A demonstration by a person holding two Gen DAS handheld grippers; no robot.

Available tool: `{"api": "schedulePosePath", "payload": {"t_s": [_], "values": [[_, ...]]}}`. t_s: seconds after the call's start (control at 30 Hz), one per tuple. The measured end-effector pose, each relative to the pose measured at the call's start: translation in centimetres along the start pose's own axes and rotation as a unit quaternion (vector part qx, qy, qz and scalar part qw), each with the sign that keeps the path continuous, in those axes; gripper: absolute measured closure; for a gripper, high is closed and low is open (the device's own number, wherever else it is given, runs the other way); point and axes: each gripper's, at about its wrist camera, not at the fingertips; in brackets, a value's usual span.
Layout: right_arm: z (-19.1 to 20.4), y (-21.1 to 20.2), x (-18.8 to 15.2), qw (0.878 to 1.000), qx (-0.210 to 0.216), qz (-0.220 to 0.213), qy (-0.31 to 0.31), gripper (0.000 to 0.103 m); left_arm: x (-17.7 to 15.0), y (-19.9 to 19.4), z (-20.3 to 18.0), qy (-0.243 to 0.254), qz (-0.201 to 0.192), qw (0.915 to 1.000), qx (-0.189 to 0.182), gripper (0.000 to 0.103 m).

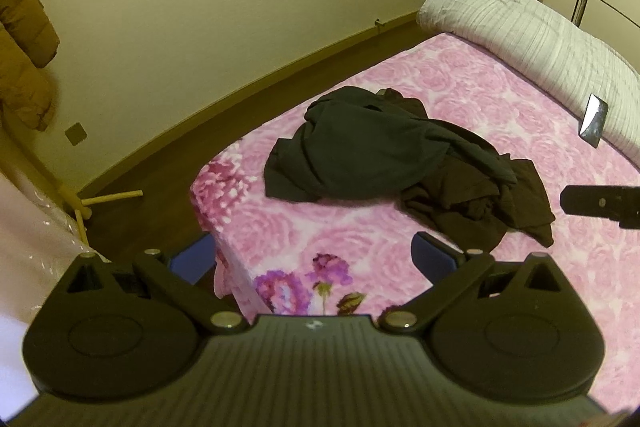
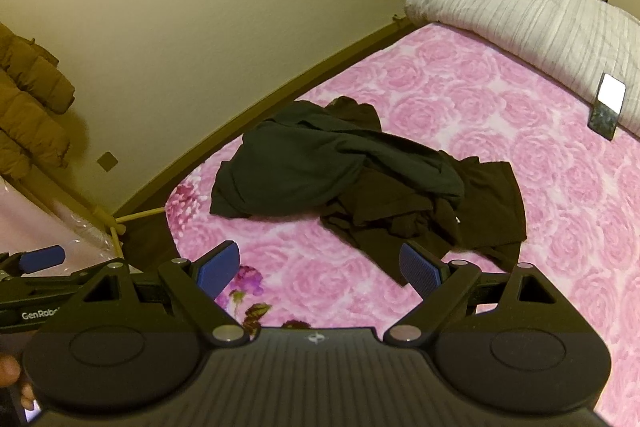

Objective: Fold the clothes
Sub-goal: 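Grasp the dark shirt with the right gripper while the left gripper grasps it too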

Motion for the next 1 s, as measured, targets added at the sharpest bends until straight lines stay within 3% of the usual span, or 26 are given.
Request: {"api": "schedulePosePath", "payload": {"t_s": [0.3,0.43,0.57,0.7,0.87,1.0], "values": [[-1.5,3.0,1.5,1.000,-0.017,0.006,-0.014,0.014,2.8,6.3,0.8,0.076,0.003,0.9970,-0.011,0.000],[-1.8,5.8,3.6,0.999,-0.038,0.008,-0.034,0.014,5.3,12.1,1.5,0.142,0.005,0.9895,-0.028,0.001],[-1.5,9.7,6.0,0.998,-0.054,0.020,-0.040,0.014,7.8,18.4,2.8,0.172,0.005,0.9830,-0.065,0.001],[-0.3,15.3,8.1,0.994,-0.059,0.042,-0.084,0.018,9.9,25.1,3.6,0.194,0.014,0.9750,-0.108,0.001],[1.5,23.1,9.8,0.984,-0.057,0.069,-0.153,0.022,10.8,32.0,3.2,0.255,0.024,0.9533,-0.160,0.013],[2.6,28.4,10.5,0.970,-0.063,0.088,-0.217,0.024,11.1,34.8,2.7,0.283,0.031,0.9398,-0.189,0.033]]}}
Point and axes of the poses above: each gripper's, at about its wrist camera, not at the fingertips, and y roughly the way its jaws point, z to its left, x to its top, and after that the axes turned 7 degrees about y, right-handed
